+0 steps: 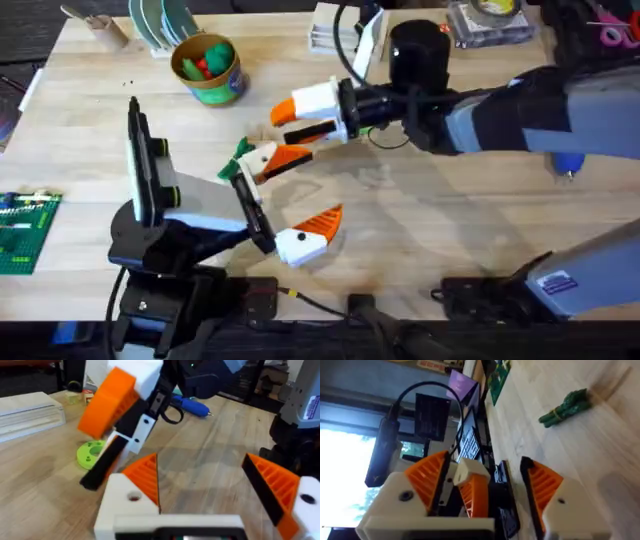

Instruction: Pick up the gripper from the table and insert it into the empty holder that is missing its gripper. Then pick up a screw, insert it into the mounting hole, and use the screwdriver to tighten it. Finally, clean up the table by picking up the vegetable and placing it into the bucket.

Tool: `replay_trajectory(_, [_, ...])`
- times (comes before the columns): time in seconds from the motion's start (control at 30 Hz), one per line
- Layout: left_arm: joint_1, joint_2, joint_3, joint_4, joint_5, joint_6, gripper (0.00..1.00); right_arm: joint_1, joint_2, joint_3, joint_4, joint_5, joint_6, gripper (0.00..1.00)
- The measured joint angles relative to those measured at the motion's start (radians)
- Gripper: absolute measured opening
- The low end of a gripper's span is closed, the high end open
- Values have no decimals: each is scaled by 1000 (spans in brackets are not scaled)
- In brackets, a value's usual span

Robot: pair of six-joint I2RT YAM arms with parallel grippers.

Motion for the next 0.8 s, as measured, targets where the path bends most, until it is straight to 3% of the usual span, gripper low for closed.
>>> replay_trajectory(0.07, [0, 0, 0, 0, 3, 0, 993, -32, 0, 0, 1, 9, -6, 912])
replay_trajectory(0.33, [0, 0, 0, 0, 6, 0, 992, -178, 0, 21, -42, 224, -91, 934])
replay_trajectory(0.4, [0, 0, 0, 0, 6, 0, 992, -195, 0, 61, -140, 285, -153, 935])
replay_trajectory(0.57, [0, 0, 0, 0, 6, 0, 993, -203, 1, 228, -565, 424, -391, 938])
replay_trajectory(0.8, [0, 0, 0, 0, 6, 0, 992, -201, -11, 399, -966, 577, -720, 938])
